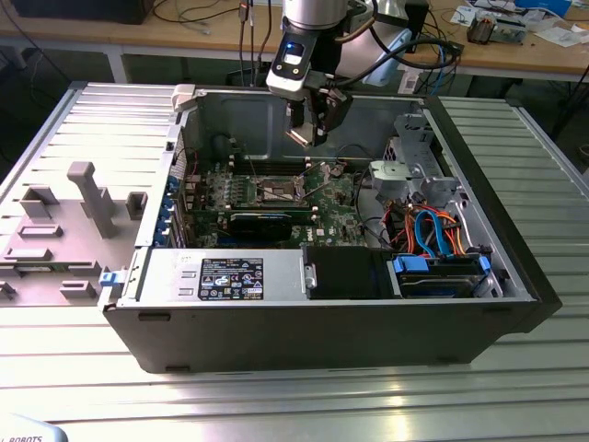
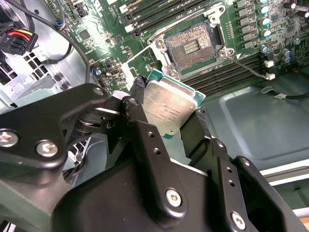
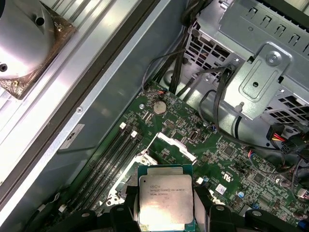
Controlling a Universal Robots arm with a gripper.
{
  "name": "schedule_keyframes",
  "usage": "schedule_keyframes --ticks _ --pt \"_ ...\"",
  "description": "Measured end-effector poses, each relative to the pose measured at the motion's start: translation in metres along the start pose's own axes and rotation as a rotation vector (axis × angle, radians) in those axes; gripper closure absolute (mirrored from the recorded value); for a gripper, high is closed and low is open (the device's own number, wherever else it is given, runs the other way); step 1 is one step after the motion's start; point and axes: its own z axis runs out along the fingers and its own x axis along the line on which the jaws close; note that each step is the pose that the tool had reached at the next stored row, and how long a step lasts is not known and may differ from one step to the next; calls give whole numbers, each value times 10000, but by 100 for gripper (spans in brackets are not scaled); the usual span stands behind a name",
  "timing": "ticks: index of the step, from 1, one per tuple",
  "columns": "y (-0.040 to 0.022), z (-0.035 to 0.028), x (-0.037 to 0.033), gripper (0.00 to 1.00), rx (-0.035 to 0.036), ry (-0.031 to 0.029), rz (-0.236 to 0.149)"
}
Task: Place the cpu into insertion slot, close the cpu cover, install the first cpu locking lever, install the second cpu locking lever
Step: 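Place the cpu into insertion slot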
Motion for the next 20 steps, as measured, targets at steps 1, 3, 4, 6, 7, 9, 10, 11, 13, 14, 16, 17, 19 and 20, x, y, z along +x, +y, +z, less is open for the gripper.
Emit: schedule_keyframes --ticks 1,3,4,6,7,9,10,11,13,14,16,17,19,20 --pt "0 0 0 46 0 -1 7" --pt "0 1 0 46 -1 -2 31" --pt "0 1 0 46 0 -3 37" --pt "0 2 0 46 -1 -4 51" --pt "0 2 0 46 -1 -5 57" --pt "0 2 0 46 -1 -6 70" --pt "0 2 0 46 -1 -8 82" --pt "0 2 0 46 -2 -8 93" --pt "0 3 0 46 -2 -10 106" --pt "0 3 0 46 -2 -10 113" --pt "0 3 0 46 -3 -11 127" --pt "0 3 0 46 -3 -12 133" --pt "-1 3 0 46 -3 -13 152" --pt "0 4 0 46 -3 -15 157"
